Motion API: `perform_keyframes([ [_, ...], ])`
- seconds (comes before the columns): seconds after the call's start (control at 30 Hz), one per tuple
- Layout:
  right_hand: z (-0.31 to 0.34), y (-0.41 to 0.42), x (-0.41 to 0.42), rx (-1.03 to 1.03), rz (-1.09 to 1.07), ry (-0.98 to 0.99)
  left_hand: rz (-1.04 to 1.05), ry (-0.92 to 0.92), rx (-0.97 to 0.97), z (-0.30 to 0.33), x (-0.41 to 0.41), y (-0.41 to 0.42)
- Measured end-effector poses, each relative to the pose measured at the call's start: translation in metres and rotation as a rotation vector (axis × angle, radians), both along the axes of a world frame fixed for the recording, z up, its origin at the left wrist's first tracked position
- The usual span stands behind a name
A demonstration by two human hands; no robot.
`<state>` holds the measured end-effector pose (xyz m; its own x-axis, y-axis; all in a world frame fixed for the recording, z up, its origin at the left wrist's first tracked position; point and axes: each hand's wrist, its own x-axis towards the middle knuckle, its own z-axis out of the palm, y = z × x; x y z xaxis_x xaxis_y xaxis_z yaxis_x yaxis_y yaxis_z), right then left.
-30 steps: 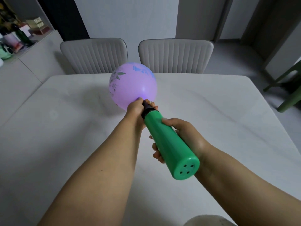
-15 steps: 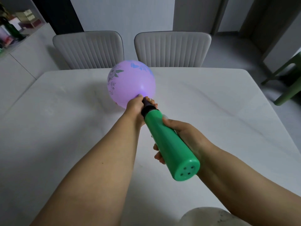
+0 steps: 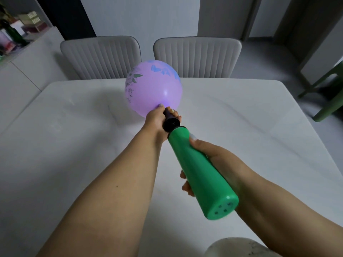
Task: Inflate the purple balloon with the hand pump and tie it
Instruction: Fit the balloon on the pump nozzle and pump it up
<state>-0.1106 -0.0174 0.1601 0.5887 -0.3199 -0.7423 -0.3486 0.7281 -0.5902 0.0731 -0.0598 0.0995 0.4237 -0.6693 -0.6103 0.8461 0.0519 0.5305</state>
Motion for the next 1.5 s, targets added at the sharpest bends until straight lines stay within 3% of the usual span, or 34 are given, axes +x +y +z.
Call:
perform_keyframes([
  [0.57,0.008,-0.002,-0.007,0.093,0.035,-0.075,0.019,0.015,0.007,0.008,0.003,-0.004],
  [0.83,0.009,-0.013,0.014,0.028,-0.063,-0.062,-0.019,-0.04,0.023,0.012,-0.005,-0.011],
  [1.5,0.013,-0.003,-0.006,0.069,-0.009,-0.126,-0.022,-0.028,0.015,0.019,-0.002,-0.012],
])
